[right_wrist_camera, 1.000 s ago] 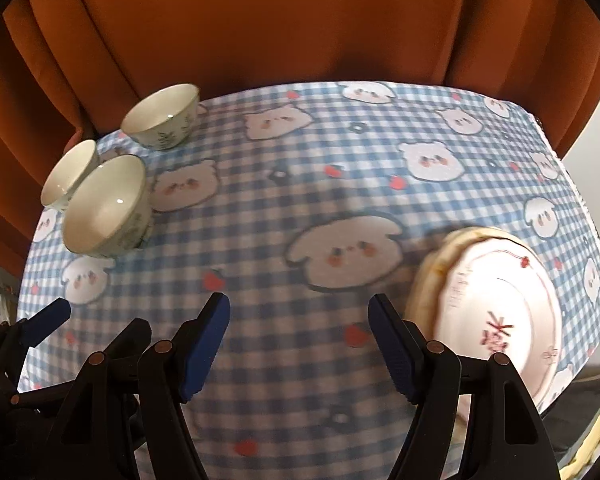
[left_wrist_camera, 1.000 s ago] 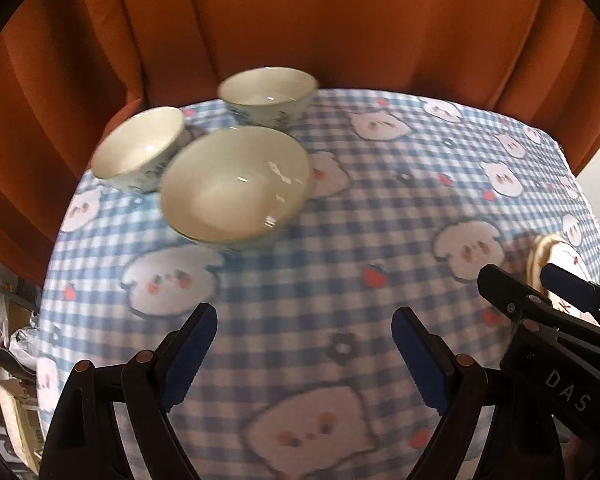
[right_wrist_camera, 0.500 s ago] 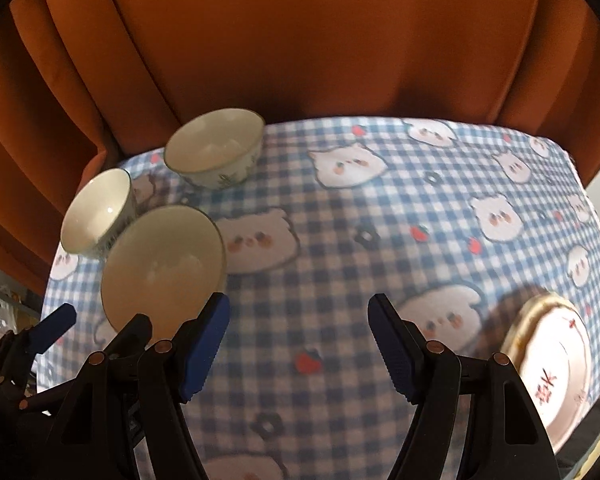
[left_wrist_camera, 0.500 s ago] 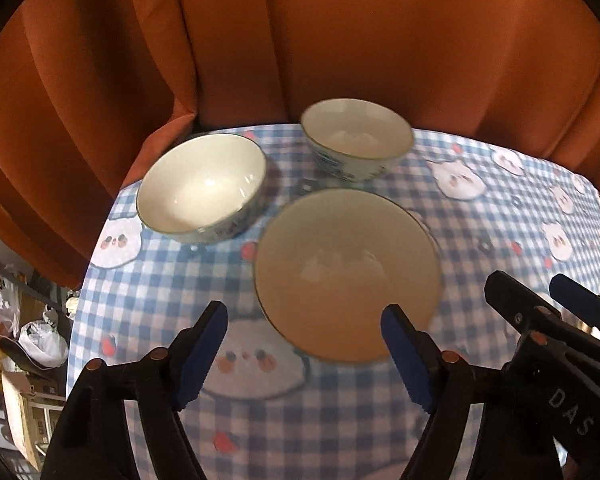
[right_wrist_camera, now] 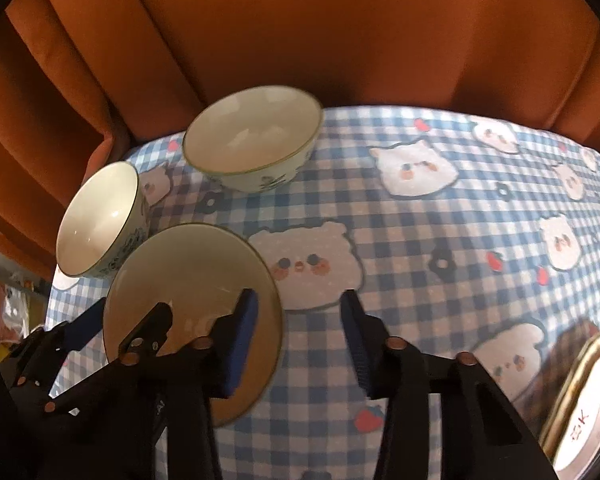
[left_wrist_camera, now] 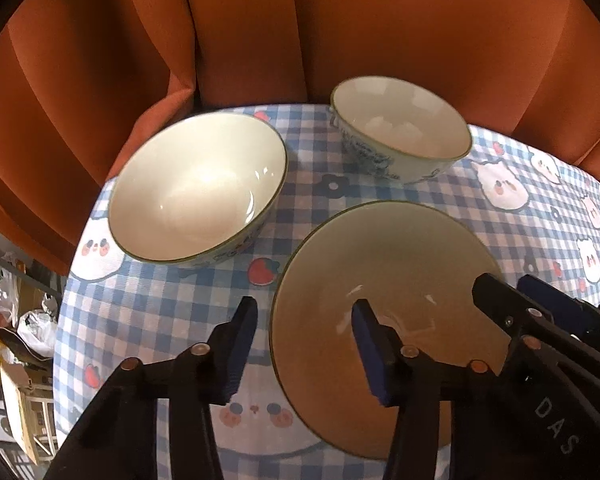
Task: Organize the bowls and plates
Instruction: 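Move both tools to the large white leaf-pattern bowl and grip its rim, then lift the white bowl with both tools and carry it toward the plate stack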
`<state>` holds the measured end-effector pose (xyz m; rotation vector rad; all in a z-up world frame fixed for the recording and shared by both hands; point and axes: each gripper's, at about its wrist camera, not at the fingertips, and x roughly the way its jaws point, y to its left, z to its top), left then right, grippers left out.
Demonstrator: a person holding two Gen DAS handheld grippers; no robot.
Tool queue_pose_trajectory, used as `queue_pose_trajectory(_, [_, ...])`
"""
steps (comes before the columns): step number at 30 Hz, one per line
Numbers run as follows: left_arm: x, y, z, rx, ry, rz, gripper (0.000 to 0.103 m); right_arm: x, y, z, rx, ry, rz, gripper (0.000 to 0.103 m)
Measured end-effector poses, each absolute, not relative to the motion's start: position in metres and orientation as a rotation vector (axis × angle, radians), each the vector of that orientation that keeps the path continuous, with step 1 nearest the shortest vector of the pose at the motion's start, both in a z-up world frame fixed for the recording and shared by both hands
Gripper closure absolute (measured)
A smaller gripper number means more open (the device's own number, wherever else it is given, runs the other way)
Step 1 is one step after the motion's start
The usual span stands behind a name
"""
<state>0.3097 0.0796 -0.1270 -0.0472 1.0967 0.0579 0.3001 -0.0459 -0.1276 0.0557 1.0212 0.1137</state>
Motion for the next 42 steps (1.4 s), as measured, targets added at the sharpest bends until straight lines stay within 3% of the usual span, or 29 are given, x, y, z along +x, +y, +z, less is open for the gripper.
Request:
queue_pose_trajectory(5, [0.316, 0.081, -0.137, -0.057, 1.116, 0.042, 0.071, 0.311, -0.035, -0.139, 0.048, 1.052, 0.145, 0.085])
queue_pose_trajectory(6, [0.317, 0.081, -0.138, -0.064, 1.117, 0.035, 0.074, 0.313, -0.033, -0.14, 0.045, 1.056, 0.15, 0.086])
queue_pose_trajectory(20, [0.31, 0.079, -0.128, -0.043, 1.109, 0.019, 0.077, 0.306, -0.033, -0.134, 0.024, 1.046, 0.126, 0.086])
queue_pose_trajectory(42, [0.23, 0.027, -0.078, -0.016, 1.029, -0.078, 0.077, 0.224, -0.082, -0.08, 0.044, 0.966, 0.039, 0.086])
